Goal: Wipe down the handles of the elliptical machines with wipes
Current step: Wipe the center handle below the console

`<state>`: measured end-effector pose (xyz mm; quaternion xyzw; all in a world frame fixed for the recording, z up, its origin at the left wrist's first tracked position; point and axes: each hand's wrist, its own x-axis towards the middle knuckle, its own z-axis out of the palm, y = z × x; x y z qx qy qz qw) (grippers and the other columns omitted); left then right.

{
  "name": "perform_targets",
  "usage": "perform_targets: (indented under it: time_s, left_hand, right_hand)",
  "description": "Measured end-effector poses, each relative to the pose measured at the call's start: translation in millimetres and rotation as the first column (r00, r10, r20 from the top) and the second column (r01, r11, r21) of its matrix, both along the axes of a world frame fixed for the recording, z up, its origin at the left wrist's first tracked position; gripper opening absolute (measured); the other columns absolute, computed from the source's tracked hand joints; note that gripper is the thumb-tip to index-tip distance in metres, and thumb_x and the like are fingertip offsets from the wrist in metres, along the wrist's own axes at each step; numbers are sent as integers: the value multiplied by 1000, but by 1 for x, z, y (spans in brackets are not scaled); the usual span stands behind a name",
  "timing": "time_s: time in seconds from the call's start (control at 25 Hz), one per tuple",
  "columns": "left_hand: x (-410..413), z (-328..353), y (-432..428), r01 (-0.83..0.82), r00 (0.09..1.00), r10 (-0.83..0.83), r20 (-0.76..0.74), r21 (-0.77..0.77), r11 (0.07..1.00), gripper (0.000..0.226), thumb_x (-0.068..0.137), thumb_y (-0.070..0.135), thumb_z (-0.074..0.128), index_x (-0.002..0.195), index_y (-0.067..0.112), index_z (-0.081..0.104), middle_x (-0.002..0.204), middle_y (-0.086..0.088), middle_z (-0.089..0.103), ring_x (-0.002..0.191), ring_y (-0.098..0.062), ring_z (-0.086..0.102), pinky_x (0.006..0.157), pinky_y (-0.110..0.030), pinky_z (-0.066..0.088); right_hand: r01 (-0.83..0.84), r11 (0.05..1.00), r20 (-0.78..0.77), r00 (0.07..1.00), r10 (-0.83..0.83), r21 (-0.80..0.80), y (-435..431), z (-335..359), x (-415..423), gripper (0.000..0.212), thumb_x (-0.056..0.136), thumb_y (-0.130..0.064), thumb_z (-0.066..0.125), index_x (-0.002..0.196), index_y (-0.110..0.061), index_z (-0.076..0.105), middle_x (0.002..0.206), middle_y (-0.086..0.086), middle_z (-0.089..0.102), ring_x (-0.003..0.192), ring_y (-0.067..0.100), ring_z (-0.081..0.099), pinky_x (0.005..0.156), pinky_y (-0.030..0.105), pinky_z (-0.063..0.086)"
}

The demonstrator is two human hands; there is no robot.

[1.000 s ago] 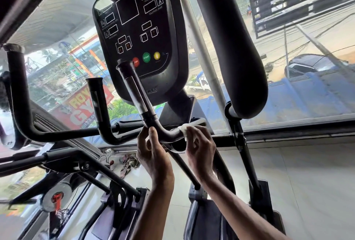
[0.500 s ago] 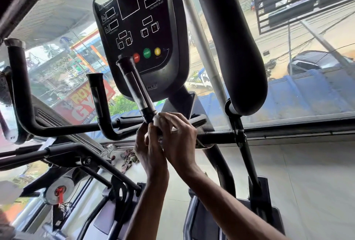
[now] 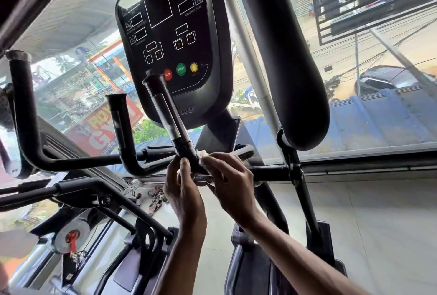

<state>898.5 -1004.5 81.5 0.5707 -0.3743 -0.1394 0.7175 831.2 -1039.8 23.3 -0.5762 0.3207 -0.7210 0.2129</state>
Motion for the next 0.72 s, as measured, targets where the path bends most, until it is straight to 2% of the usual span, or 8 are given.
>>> perform_targets:
  time_s: [0.08,0.16,0.24,0.32,0.4,0.48,0.64,0.72]
  left_hand:
    - [-3,-2,0,-37,999,37,37,15,999,18,96,29,59,92,39,74,89,21,75,85,0,67,82,-32,52]
    - [-6,-7,-1,-51,997,52,62,-12,999,16,96,30,59,104,34,72,97,19,75,90,1,67,84,-27,51]
    - [-8,-11,-1,-48,994,52,93,-50,998,31,94,34,57,119,20,71,108,7,73,96,-4,67,86,-25,51]
    - [-10,-14,-3,-64,989,70,132,-49,997,37,94,33,55,124,14,67,108,13,68,92,6,63,82,-14,47]
    - [-14,-19,-3,-81,984,84,156,-26,996,36,94,34,54,124,18,65,101,28,66,88,10,59,77,-10,44]
    - [-18,-23,-2,-99,984,100,148,-9,995,31,95,33,58,121,17,64,99,27,65,88,6,60,77,-12,46]
    - [-25,-29,-7,-108,989,103,103,53,993,17,95,6,68,110,7,61,91,7,66,78,5,62,72,-13,47]
    - [-30,-30,-10,-110,991,103,89,74,991,16,93,4,70,104,9,59,86,7,67,74,3,64,71,-14,47]
  right_hand:
    - [40,997,-15,999,-39,73,-15,-17,-11,11,99,-13,71,105,-13,81,105,-3,75,97,15,70,85,35,57]
    - [23,988,-28,999,-18,155,-18,-13,-9,12,99,-12,70,105,-14,81,105,-4,75,98,15,69,87,36,56]
    - [-21,999,-107,994,26,42,-12,-13,-6,16,100,-8,67,110,-14,80,110,-3,74,101,18,67,90,29,54]
    - [-13,998,-175,985,3,-55,-21,-28,-17,20,100,-3,66,114,-13,79,114,-2,73,103,19,65,92,28,53]
    - [102,994,-174,980,-96,29,-46,-44,-31,27,96,4,68,112,-14,80,112,-3,75,104,6,63,91,31,54]
    - [112,984,-128,987,-95,135,-57,-47,-32,30,93,6,69,109,-16,81,110,-6,76,103,-6,58,92,29,53]
    - [48,997,-203,978,-58,-52,-56,-55,-33,24,99,0,65,115,-13,78,115,-3,75,107,5,64,100,18,46]
    - [127,988,-264,959,-100,88,-86,-78,-39,29,92,3,66,114,-12,78,113,2,77,107,13,65,99,22,50]
